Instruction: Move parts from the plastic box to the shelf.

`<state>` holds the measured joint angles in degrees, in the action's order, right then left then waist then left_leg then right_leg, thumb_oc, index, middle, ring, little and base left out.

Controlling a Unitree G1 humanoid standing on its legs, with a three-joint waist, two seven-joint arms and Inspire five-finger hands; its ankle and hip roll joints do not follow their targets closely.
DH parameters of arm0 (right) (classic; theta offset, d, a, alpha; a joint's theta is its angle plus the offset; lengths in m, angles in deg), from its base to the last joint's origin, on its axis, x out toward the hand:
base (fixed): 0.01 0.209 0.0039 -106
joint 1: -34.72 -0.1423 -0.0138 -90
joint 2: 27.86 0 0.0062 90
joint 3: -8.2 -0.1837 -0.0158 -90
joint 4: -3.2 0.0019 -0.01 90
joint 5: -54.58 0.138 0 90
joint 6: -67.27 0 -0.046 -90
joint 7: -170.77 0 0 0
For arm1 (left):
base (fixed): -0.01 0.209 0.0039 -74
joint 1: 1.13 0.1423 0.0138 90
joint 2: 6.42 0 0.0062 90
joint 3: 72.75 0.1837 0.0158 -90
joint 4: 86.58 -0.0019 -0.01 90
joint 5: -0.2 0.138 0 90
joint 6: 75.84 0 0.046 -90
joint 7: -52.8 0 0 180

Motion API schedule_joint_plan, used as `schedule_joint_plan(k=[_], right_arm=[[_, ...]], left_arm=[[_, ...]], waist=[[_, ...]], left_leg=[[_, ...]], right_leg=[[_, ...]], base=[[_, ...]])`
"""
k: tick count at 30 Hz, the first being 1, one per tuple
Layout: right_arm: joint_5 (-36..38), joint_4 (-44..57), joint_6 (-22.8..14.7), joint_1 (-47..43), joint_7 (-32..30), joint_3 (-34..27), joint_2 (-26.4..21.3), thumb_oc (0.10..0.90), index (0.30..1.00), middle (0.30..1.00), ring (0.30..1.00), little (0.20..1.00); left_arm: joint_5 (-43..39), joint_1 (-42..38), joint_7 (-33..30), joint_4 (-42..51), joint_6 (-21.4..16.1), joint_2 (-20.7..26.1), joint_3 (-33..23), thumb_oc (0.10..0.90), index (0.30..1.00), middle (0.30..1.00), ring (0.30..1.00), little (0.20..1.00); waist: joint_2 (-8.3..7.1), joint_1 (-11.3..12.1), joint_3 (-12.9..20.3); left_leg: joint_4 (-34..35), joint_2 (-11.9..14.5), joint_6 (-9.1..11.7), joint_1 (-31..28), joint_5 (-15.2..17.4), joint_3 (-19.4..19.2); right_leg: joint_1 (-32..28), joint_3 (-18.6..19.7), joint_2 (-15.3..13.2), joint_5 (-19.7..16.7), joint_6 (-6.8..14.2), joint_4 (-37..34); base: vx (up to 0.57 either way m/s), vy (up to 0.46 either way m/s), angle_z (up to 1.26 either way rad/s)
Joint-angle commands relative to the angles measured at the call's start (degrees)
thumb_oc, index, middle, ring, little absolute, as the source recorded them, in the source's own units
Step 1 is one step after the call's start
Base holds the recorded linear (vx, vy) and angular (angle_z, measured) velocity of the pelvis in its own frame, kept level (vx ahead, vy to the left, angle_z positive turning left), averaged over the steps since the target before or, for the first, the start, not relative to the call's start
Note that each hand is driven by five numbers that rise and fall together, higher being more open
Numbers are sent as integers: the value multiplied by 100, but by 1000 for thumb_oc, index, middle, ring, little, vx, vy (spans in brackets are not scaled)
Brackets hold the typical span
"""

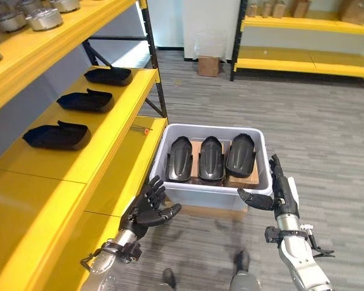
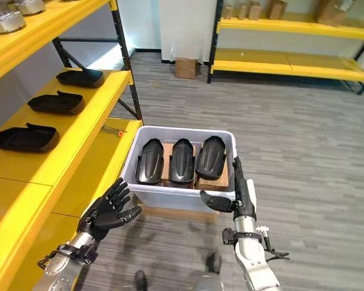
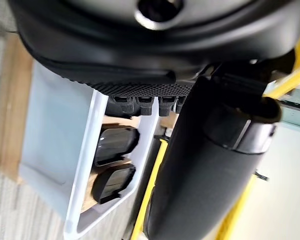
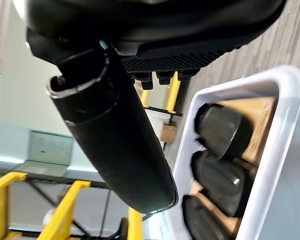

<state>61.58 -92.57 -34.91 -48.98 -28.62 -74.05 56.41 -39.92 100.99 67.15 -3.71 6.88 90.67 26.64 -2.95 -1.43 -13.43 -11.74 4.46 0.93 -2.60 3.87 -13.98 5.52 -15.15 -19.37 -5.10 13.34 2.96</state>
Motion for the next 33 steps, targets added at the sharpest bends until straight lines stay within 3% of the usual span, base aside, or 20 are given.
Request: schedule_joint_plan(k=[1, 4, 5, 7, 10, 13, 15, 17, 18, 20, 22, 23, 25, 26, 33], right_arm=[[49, 755, -428, -326, -71, -337, -183, 900, 1000, 1000, 1000, 1000], [50, 756, -428, -326, -71, -336, -183, 900, 1000, 1000, 1000, 1000], [24, 769, -322, -294, -33, -268, -249, 900, 1000, 1000, 1000, 1000], [97, 710, -340, -281, 11, -251, -293, 900, 1000, 1000, 1000, 1000], [73, 587, -505, -312, 49, -210, -352, 900, 1000, 1000, 1000, 1000], [79, 515, -550, -410, 109, -192, -469, 900, 1000, 1000, 1000, 1000], [119, 466, -573, -413, 252, -211, -550, 900, 1000, 1000, 1000, 1000], [100, 441, -617, -400, 239, -211, -601, 900, 1000, 1000, 1000, 1000], [103, 440, -641, -393, 215, -228, -621, 900, 1000, 1000, 1000, 1000], [125, 446, -655, -392, 161, -243, -650, 900, 1000, 1000, 1000, 1000], [82, 492, -586, -393, 188, -261, -677, 900, 1000, 1000, 1000, 1000], [61, 565, -678, -214, 236, -297, -729, 900, 1000, 1000, 1000, 1000], [24, 616, -802, -40, 254, -302, -748, 900, 1000, 1000, 1000, 1000], [14, 600, -811, -27, 237, -296, -745, 900, 1000, 1000, 1000, 1000], [205, 609, -755, 42, 94, -341, -689, 900, 1000, 1000, 1000, 1000]], left_arm=[[-166, -422, 125, 1010, -530, 202, -466, 900, 1000, 1000, 1000, 1000], [-166, -419, 124, 1012, -529, 202, -467, 900, 1000, 1000, 1000, 1000], [-294, -360, 0, 1140, -489, 185, -623, 900, 1000, 1000, 1000, 1000], [-368, -322, -151, 1145, -454, 106, -675, 900, 1000, 1000, 1000, 1000], [-302, -320, -200, 1110, -492, 0, -603, 900, 1000, 1000, 1000, 1000], [-261, -331, -483, 1032, -535, -98, -511, 900, 1000, 1000, 1000, 1000], [-703, -342, -707, 866, -327, -209, -534, 900, 1000, 1000, 1000, 1000], [-519, -315, -725, 670, -403, -300, -596, 900, 1000, 1000, 1000, 1000], [-502, -303, -723, 628, -436, -313, -625, 900, 1000, 1000, 1000, 1000], [-464, -261, -691, 585, -569, -317, -661, 900, 1000, 1000, 1000, 1000], [-529, -161, -779, 643, -766, -278, -713, 900, 1000, 1000, 1000, 1000], [-592, -55, -786, 668, -838, -240, -781, 900, 1000, 1000, 1000, 1000], [-638, 99, -658, 627, -917, -260, -941, 900, 1000, 1000, 1000, 1000], [-653, 132, -617, 601, -930, -275, -993, 900, 1000, 1000, 1000, 1000], [-559, 84, -463, 390, -813, -279, -1053, 900, 1000, 1000, 1000, 1000]], waist=[[-30, -46, 388], [-29, -48, 390], [-11, -103, 469], [-7, -188, 571], [84, -212, 645], [188, -237, 745], [193, -173, 766], [174, -111, 707], [181, -81, 654], [176, -23, 507], [203, 7, 351], [276, 74, 314], [299, 217, 286], [282, 250, 270], [271, 257, 301]], left_leg=[[604, -172, -143, -965, 1075, -229], [601, -170, -142, -963, 1077, -228], [501, -1, -110, -1154, 1168, -398], [394, 177, -29, -1240, 1177, -661], [23, 391, 108, -1168, 987, -714], [-728, 479, 382, -1048, 327, -703], [-1925, 632, 650, -610, -247, -731], [-2817, 781, 767, -82, -397, -801], [-2897, 841, 726, 176, -363, -803], [-2653, 897, 579, 560, -257, -792], [-1535, 998, 474, 620, -366, -992], [-8, 1003, 613, 592, -909, -948], [883, 1291, 728, 792, -1619, -607], [900, 1355, 749, 858, -1678, -479], [959, 1153, 608, 488, -1008, -433]], right_leg=[[229, -139, 29, -549, -95, 15], [231, -139, 30, -545, -96, 19], [296, -262, 200, -274, -191, 295], [335, -350, 368, -120, -362, 393], [229, -371, 637, 133, -524, 417], [88, -413, 1031, 485, -898, 401], [-194, -495, 1265, 757, -1207, 242], [-389, -549, 1391, 991, -1430, 210], [-444, -557, 1417, 1043, -1462, 219], [-556, -476, 1412, 1045, -1429, 243], [-810, -331, 1372, 1065, -1326, 195], [-1039, -286, 1301, 1058, -1196, 124], [-1198, -123, 1224, 1004, -1130, 70], [-1239, -49, 1181, 1031, -1115, 92], [-1256, -39, 986, 1246, -939, 451]], base=[[135, -61, -7], [178, -80, -15], [553, -266, -21], [543, -324, -14], [340, -230, -16], [209, -219, -20], [193, -306, -15], [152, -231, 3], [112, -84, -28], [110, 48, -22], [270, 316, 1], [388, 447, -8], [342, 390, -18], [215, 259, -37], [192, 196, -30]])
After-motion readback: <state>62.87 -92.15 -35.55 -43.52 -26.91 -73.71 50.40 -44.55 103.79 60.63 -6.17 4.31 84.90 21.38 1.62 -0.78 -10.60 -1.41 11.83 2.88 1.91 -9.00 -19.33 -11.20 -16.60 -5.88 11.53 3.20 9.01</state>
